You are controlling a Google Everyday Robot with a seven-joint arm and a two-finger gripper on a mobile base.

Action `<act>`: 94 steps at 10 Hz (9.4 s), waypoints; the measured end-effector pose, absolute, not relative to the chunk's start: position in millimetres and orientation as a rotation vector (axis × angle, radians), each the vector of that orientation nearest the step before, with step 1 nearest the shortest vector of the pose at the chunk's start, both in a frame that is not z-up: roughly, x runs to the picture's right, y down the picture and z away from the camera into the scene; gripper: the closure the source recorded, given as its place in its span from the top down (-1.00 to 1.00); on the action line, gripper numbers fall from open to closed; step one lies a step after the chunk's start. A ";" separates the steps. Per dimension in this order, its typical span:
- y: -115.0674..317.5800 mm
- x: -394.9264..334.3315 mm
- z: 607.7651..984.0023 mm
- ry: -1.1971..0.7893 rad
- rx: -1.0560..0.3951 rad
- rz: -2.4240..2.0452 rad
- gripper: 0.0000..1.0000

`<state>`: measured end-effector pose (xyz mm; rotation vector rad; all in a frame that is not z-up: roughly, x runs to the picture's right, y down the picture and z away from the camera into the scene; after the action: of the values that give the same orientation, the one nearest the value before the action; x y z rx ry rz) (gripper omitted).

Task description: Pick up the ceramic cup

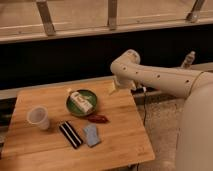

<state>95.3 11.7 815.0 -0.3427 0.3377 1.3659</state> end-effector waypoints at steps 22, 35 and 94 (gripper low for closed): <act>11.3 94.6 814.8 0.334 -0.345 1.369 0.60; 12.1 -10.2 775.0 0.244 -0.379 1.124 0.60; 105.6 -350.0 798.9 -0.061 -0.648 0.536 -1.00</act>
<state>-350.0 105.6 798.9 -0.6480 -0.0606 0.5358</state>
